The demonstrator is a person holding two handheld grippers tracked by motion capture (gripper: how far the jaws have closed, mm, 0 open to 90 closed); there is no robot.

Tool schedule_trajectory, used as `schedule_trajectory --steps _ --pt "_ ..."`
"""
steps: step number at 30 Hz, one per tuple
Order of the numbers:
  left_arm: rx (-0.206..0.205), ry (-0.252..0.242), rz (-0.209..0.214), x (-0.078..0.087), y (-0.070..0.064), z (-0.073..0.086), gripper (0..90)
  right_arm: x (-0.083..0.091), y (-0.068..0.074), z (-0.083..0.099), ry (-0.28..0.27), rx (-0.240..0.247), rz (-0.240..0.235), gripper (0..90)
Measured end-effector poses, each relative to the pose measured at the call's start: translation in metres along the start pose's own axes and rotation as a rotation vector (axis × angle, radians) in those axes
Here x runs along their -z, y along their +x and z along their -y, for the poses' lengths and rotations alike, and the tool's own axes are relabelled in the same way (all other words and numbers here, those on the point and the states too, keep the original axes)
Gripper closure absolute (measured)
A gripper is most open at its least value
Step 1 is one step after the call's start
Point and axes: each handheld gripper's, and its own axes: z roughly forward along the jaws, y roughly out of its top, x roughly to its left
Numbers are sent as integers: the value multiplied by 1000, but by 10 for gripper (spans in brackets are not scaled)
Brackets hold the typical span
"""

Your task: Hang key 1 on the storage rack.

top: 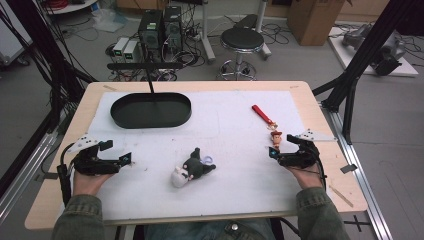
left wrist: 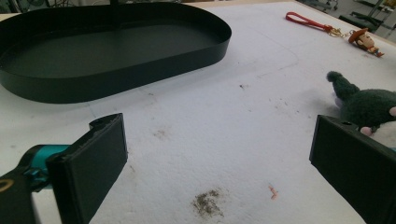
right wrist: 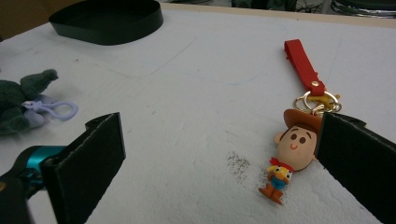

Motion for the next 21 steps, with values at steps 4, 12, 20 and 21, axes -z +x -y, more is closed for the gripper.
schedule_trajectory --steps 4,12,20,21 --pt "1 -1 -1 0 0 0 47 -1 0 0 3 13 11 6" --pt "-5 14 -5 -1 -1 1 46 -5 1 -4 13 11 28 6" --pt "-10 15 -10 0 -1 1 46 -15 2 -14 61 33 50 6" --pt "-11 15 -11 0 -1 1 46 -17 2 -16 65 43 57 5"
